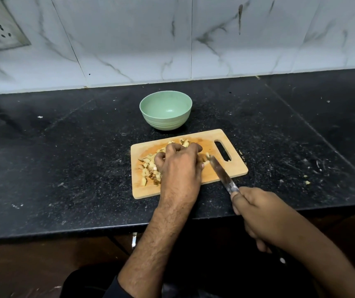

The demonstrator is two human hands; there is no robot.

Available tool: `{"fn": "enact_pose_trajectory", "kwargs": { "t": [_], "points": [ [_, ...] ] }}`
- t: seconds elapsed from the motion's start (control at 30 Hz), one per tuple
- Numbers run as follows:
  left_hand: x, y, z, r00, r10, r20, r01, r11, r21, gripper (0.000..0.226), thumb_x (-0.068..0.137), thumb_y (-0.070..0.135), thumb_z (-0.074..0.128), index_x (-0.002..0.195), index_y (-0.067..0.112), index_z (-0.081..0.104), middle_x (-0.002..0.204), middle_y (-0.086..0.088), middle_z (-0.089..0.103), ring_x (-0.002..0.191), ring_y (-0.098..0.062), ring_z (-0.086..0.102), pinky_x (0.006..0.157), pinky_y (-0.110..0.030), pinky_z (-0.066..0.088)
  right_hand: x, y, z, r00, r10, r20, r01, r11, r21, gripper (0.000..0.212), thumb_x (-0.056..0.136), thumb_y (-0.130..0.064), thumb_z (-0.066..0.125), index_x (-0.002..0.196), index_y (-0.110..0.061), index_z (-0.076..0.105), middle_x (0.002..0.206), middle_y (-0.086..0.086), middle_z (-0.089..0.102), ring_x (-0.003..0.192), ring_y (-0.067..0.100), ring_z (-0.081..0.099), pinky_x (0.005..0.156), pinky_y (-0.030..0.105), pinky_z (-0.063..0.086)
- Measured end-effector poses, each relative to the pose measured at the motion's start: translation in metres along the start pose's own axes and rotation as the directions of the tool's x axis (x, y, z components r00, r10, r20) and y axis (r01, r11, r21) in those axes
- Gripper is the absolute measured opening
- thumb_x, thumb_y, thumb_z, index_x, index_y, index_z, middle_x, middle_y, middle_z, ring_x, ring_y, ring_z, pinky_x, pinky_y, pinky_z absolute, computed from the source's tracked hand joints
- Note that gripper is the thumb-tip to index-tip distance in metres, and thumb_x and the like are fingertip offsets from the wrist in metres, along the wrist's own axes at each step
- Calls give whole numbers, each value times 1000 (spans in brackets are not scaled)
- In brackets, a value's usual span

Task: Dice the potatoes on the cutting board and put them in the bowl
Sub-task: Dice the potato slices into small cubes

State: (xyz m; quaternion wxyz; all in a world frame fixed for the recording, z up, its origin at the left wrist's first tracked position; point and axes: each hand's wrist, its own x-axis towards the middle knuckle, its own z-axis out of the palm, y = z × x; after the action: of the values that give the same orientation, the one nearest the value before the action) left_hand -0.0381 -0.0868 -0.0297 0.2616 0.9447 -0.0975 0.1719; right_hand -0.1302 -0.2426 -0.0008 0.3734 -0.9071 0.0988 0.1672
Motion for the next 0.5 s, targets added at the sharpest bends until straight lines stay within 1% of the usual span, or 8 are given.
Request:
{"fn": "enact_pose_trajectory", "kwargs": {
  "t": [0.13,0.23,0.3,0.4,0.5],
  "points": [
    [1,-5,-3,999,2,-47,-2,1000,3,37,90,21,67,124,30,57,101,15,67,116,-14,42,96,-36,16,5,-8,6,997,-25,79,18,996,91,37,105,-41,35,90,-11,52,44,-2,50,37,18,53,40,26,41],
    [2,-10,-8,996,-28,-84,25,999,-33,37,90,19,65,124,31,58,99,16,65,111,-11,43,97,-37,20,8,-16,10,996,-47,82,41,997,70,35,105,-40,37,89,-13,53,44,-2,50,37,17,53,40,27,42],
    [4,-14,-11,991,-41,-130,32,997,-65,36,90,19,65,123,31,58,97,15,66,109,-11,44,95,-35,19,11,-23,11,995,-70,65,68,997,38,32,105,-40,37,87,-18,53,46,-1,53,39,18,56,42,29,46],
    [6,-20,-18,976,-78,-205,63,995,-80,34,91,22,66,123,33,59,98,16,65,107,-8,44,89,-27,12,14,-35,11,991,-125,51,127,991,-41,28,105,-42,36,87,-26,52,51,0,58,42,19,61,44,31,51],
    [8,-29,-22,963,-131,-237,103,987,-126,28,94,28,63,122,33,60,100,15,64,106,-5,44,94,-29,16,16,-43,10,983,-181,13,181,966,-187,29,105,-45,33,99,-27,54,62,0,64,45,15,65,51,31,55]
  ]
}}
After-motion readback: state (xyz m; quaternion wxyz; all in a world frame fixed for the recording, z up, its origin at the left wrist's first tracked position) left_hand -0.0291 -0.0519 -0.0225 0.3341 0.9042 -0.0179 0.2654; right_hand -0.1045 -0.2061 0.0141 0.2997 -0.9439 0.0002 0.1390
